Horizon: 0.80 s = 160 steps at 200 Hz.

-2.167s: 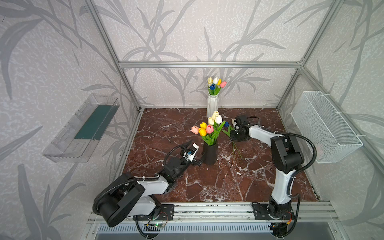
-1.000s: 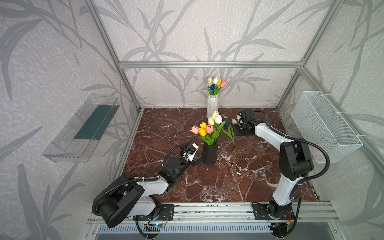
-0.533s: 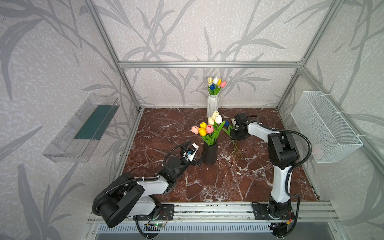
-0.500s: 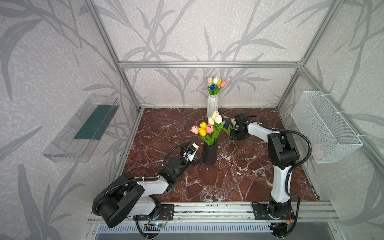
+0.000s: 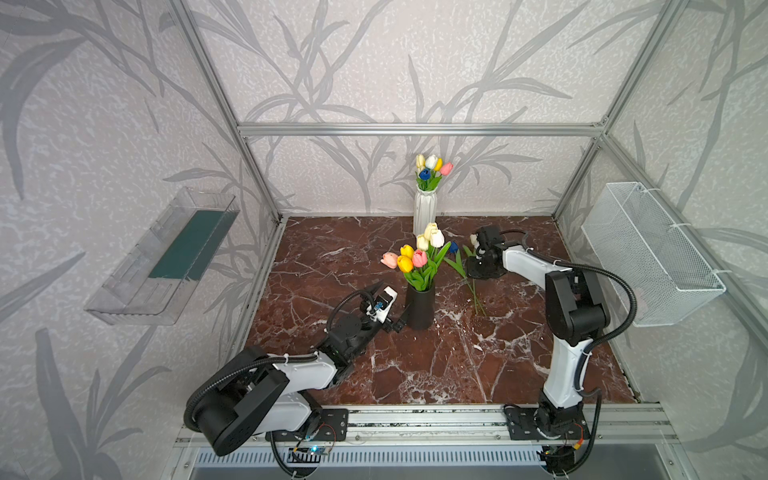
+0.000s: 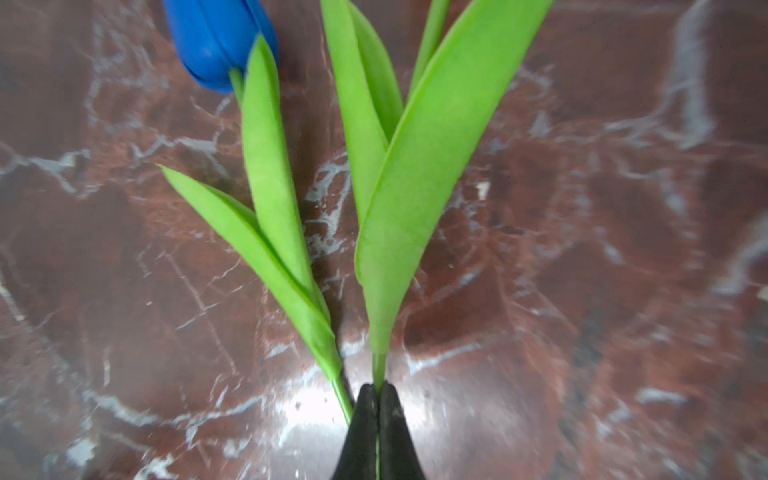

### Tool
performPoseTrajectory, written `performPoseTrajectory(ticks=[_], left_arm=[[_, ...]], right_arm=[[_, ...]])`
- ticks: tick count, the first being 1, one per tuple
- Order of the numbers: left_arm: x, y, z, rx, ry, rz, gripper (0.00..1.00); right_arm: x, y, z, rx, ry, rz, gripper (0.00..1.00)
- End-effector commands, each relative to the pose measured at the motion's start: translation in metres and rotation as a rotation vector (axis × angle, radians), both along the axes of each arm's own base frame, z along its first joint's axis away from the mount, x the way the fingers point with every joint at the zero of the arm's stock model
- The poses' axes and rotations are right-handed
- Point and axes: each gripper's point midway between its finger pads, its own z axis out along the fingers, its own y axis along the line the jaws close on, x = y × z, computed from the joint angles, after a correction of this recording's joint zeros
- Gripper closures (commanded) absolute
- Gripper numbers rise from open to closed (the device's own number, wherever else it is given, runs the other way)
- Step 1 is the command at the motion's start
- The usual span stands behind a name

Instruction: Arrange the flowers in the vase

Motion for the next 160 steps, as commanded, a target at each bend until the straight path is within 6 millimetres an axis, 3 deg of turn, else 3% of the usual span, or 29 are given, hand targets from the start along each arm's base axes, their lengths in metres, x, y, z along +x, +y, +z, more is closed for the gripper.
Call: performPoseTrajectory(ticks=[1,18,39,73,95,122,138,160], left_arm=[[0.002,0.001,0.013,-0.012,-0.04,0.012,0.01],[0.001,0.001,0.015,-0.016,-0.047,0.008,0.01],[0.001,0.003,0.02,-0.022,-0.057,0.013,0.01],[-0.003,0.004,0.032,-0.05,-0.079,0.001,0.01],[-0.005,0.006,0.042,-0.076,-0.09,0.001,0.01],[-0.007,0.006,0.047,-0.087,-0.094,-0.003,0.01],[-0.007,0.006,0.047,-0.086,-0.093,-0.005,0.01],[-0.006,0.004,0.045,-0.09,-0.092,-0.013,0.01]], right_arm=[[0.002,-0.01,0.034,0.006,-0.075,-0.021,1.0],[0.0,-0.009,0.048,0.028,-0.115,-0.006,1.0],[-0.002,0.001,0.08,0.097,-0.236,0.046,1.0],[-0.024,0.035,0.2,0.357,-0.682,0.218,1.0],[-0.063,0.048,0.273,0.526,-0.964,0.328,1.0],[-0.117,0.059,0.341,0.716,-1.258,0.455,1.0],[-0.139,0.069,0.359,0.784,-1.366,0.498,1.0],[-0.155,0.08,0.366,0.876,-1.463,0.504,1.0]])
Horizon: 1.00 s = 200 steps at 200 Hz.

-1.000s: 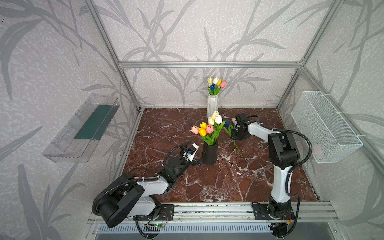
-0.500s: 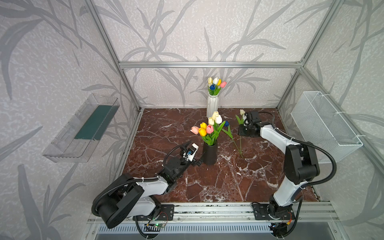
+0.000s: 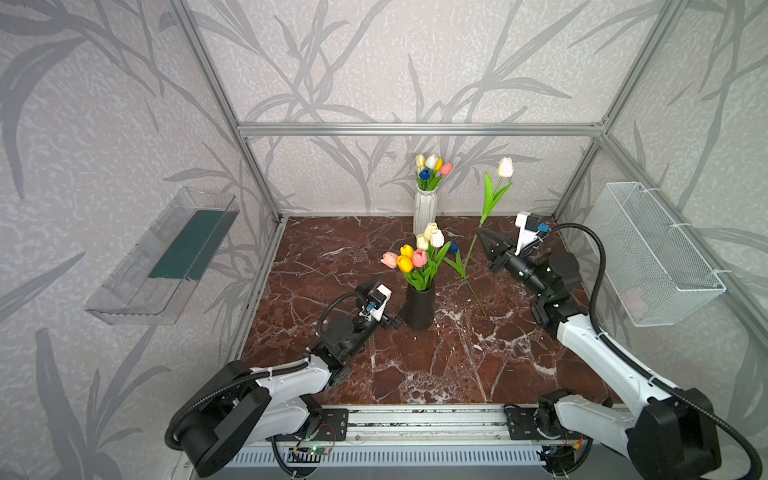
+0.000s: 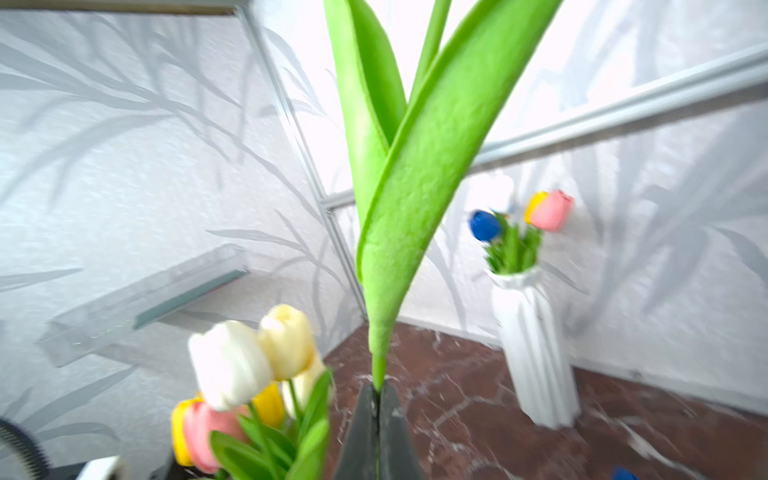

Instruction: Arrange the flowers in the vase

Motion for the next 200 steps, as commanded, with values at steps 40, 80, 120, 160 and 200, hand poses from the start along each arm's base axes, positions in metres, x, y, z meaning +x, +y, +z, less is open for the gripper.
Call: performPoseTrajectory(ticks=[40,80,120,160,200], left_arm=[[0.003,-0.005,0.005,-0.017,-0.007,-0.016,0.01],[0.002,-0.003,0.001,-0.005,0.003,-0.008,0.01],[0.004,-0.003,-0.003,0.015,0.013,-0.002,0.01],[0.006,-0.003,-0.007,0.027,0.016,0.005,0.01],[0.008,-0.005,-0.012,0.023,0.019,0.003,0.01]], right_arm=[[-0.033,0.034,0.034,0.196,-0.269,0.116,1.0],[-0.019,0.049,0.012,0.142,-0.26,0.085,1.0],[-0.016,0.061,-0.013,0.068,-0.242,0.081,1.0],[-0.029,0.076,-0.055,-0.035,-0.199,0.124,1.0],[-0.041,0.083,-0.099,-0.124,-0.19,0.145,1.0]])
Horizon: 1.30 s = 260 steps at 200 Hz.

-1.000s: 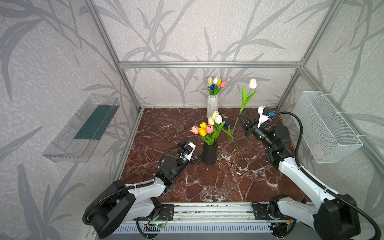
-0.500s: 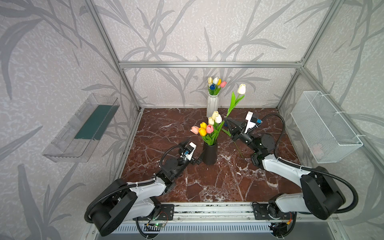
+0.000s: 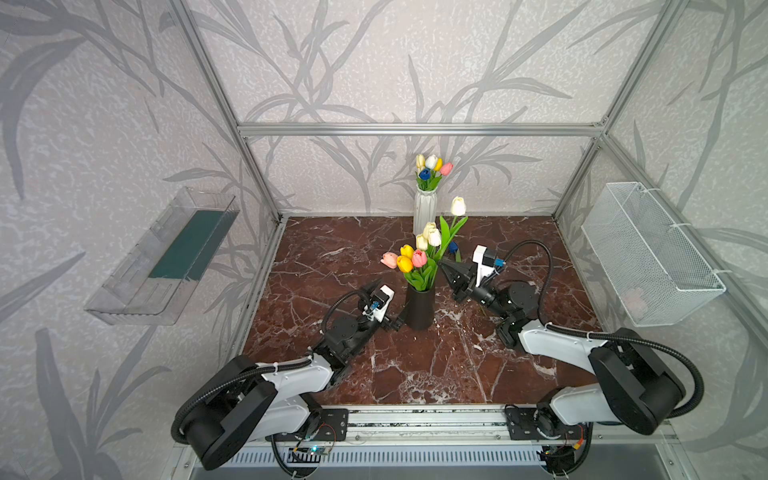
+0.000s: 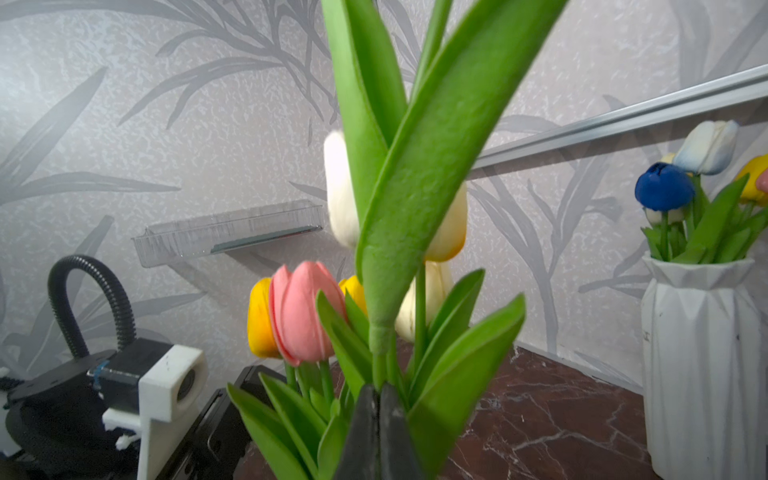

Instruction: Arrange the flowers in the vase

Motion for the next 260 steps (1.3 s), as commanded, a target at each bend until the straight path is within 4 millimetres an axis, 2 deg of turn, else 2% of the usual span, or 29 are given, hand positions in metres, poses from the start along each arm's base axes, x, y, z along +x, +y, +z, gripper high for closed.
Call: performPoseTrajectory(ticks=[1,24,41,45,52,67,78,109,122,133,170,184,195,209,219,236,260], left_arm=[[0.004,-0.001,0.009,-0.014,-0.038,0.006,0.01],[0.005,-0.003,0.008,-0.018,-0.043,0.002,0.01],[0.006,-0.003,0.007,-0.016,-0.041,0.002,0.01],[0.006,-0.003,0.007,-0.016,-0.041,0.003,0.01],[0.006,-0.003,0.006,-0.014,-0.041,0.005,0.01],[0.007,-0.004,0.007,-0.012,-0.047,0.004,0.01],[0.008,-0.004,0.008,-0.016,-0.053,0.009,0.0],[0.007,0.0,0.014,-0.034,-0.069,0.024,0.01],[0.006,0.001,0.014,-0.033,-0.07,0.023,0.01],[0.006,0.001,0.013,-0.032,-0.069,0.025,0.01],[0.007,0.003,0.009,-0.031,-0.064,0.039,0.01],[0.008,0.003,0.006,-0.033,-0.063,0.039,0.01],[0.008,0.003,0.006,-0.04,-0.065,0.038,0.01],[0.007,0.002,0.005,-0.045,-0.068,0.032,0.01],[0.006,0.002,0.005,-0.05,-0.07,0.029,0.01],[0.006,0.002,0.002,-0.047,-0.062,0.027,0.01],[0.005,0.001,0.0,-0.048,-0.053,0.019,0.01]], right_arm=[[-0.009,0.005,-0.014,-0.051,-0.07,0.004,1.0],[-0.011,0.012,-0.042,-0.109,-0.043,0.022,1.0],[-0.012,0.018,-0.054,-0.142,-0.022,0.036,1.0],[-0.011,0.018,-0.055,-0.148,-0.016,0.037,0.97],[-0.011,0.018,-0.056,-0.154,-0.003,0.032,0.87],[-0.008,0.014,-0.054,-0.17,0.019,0.001,0.59],[-0.008,0.008,-0.048,-0.181,0.024,-0.028,0.46],[-0.014,-0.025,-0.032,-0.19,0.018,-0.169,0.29],[-0.016,-0.041,-0.033,-0.214,0.041,-0.223,0.24],[-0.016,-0.056,-0.035,-0.248,0.074,-0.29,0.22],[-0.005,-0.113,-0.075,-0.383,0.227,-0.516,0.21],[0.008,-0.136,-0.094,-0.401,0.339,-0.59,0.22],[0.019,-0.146,-0.111,-0.437,0.422,-0.61,0.22],[0.036,-0.16,-0.133,-0.495,0.571,-0.652,0.3],[0.048,-0.162,-0.145,-0.547,0.663,-0.652,0.38],[0.066,-0.165,-0.167,-0.669,0.803,-0.671,0.41],[0.082,-0.149,-0.189,-0.832,0.927,-0.563,0.46]])
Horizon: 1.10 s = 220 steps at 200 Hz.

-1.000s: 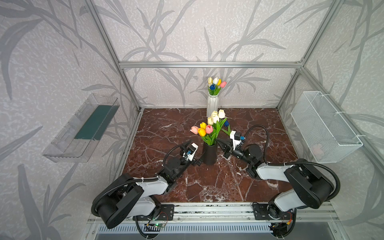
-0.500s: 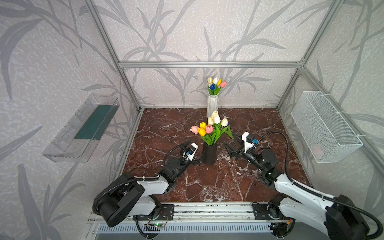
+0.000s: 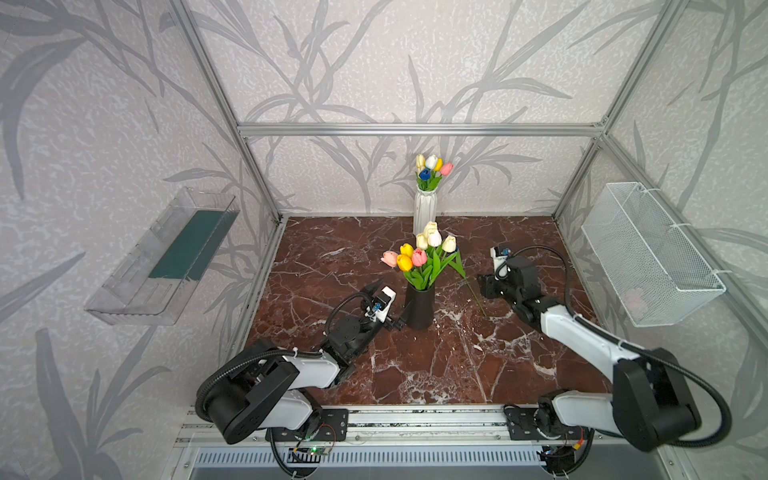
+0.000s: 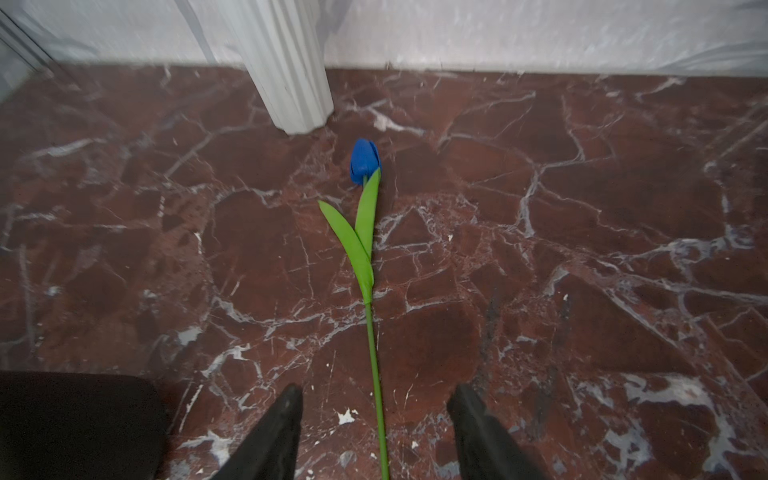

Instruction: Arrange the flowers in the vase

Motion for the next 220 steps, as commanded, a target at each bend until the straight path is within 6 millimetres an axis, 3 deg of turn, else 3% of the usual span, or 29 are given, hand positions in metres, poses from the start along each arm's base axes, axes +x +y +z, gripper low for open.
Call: performPoseTrajectory(ticks=[1,22,37,74,118,139,162,187,201,220], left_arm=[[-0.001,0.003,0.005,-0.023,-0.017,0.006,0.01],[-0.001,0.002,0.003,-0.018,-0.014,0.002,0.01],[-0.001,0.002,0.002,-0.014,-0.011,0.001,0.01],[-0.002,0.003,0.002,-0.006,-0.017,0.002,0.01],[-0.004,0.003,0.007,0.005,-0.02,-0.001,0.01],[-0.006,0.004,0.01,0.005,-0.019,-0.003,0.01],[-0.007,0.004,0.013,0.014,-0.017,-0.007,0.01],[-0.009,0.005,0.018,0.014,-0.017,-0.007,0.01],[-0.009,0.006,0.018,0.018,-0.017,-0.005,0.01],[-0.012,0.007,0.019,0.028,-0.019,-0.009,0.01]], right_arm=[[-0.008,0.002,-0.034,-0.093,0.258,0.041,0.46],[0.003,0.012,-0.048,-0.141,0.379,0.092,0.47],[0.01,0.009,-0.07,-0.195,0.48,0.091,0.49],[0.031,0.015,-0.091,-0.222,0.568,0.085,0.53],[0.04,0.017,-0.128,-0.259,0.669,0.079,0.55],[0.04,0.014,-0.135,-0.303,0.704,0.071,0.64],[0.037,0.016,-0.139,-0.281,0.734,0.067,0.84],[0.033,0.021,-0.129,-0.204,0.714,0.062,0.94],[0.037,0.026,-0.103,-0.099,0.623,0.058,0.97],[0.042,0.026,-0.052,0.021,0.449,0.069,1.0]])
